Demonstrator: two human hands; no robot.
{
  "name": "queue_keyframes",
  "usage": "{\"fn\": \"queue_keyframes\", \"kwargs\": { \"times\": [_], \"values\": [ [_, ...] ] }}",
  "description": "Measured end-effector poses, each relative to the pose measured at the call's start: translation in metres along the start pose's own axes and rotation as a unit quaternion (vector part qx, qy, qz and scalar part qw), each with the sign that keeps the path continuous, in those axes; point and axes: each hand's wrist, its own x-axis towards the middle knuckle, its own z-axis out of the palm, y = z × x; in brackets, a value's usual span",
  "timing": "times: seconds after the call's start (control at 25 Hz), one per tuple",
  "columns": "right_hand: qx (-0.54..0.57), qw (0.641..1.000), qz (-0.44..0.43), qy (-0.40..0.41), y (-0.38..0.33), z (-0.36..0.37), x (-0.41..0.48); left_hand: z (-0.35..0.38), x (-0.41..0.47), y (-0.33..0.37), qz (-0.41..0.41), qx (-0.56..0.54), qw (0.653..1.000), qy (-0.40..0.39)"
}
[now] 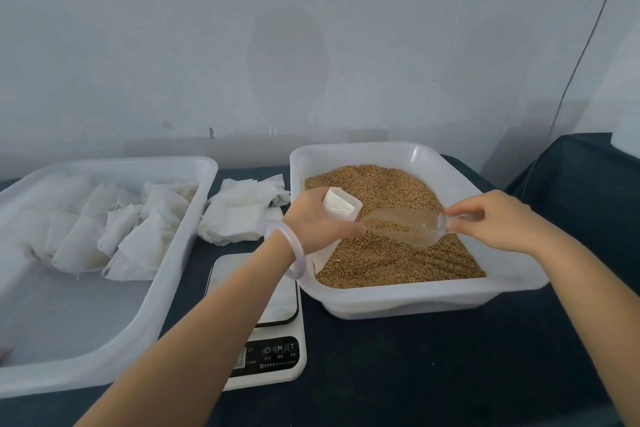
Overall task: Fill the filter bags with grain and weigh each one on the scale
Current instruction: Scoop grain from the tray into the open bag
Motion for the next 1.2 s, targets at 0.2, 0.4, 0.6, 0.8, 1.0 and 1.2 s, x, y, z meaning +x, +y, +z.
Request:
{"fn": "queue_keyframes", "kwargs": {
  "times": [0.2, 0.4, 0.6, 0.8, 1.0, 1.2],
  "values": [
    [0.117, 0.992, -0.055, 0.014, -0.012, -0.039, -0.011, 0.005, 0.004, 0.0, -0.006, 0.015, 1.0, 0.007],
    [0.089, 0.991, -0.101, 0.011, -0.032, -0.066, -0.01, 0.006, 0.006, 0.003, -0.005, 0.045, 0.999, -0.021],
    [-0.001, 0.991, -0.136, -0.002, -0.052, -0.075, -0.01, 0.004, 0.002, 0.003, -0.003, 0.034, 0.997, -0.066],
    [-0.09, 0.977, -0.181, 0.061, -0.066, -0.074, -0.009, 0.004, -0.001, 0.002, -0.002, 0.043, 0.997, -0.059],
    [-0.108, 0.975, -0.186, 0.055, -0.072, -0.078, -0.007, 0.01, -0.003, 0.001, 0.008, 0.082, 0.996, -0.041],
    [-0.125, 0.976, -0.173, 0.036, -0.072, -0.075, -0.006, 0.019, -0.003, -0.004, 0.004, 0.135, 0.991, -0.025]
  ]
}}
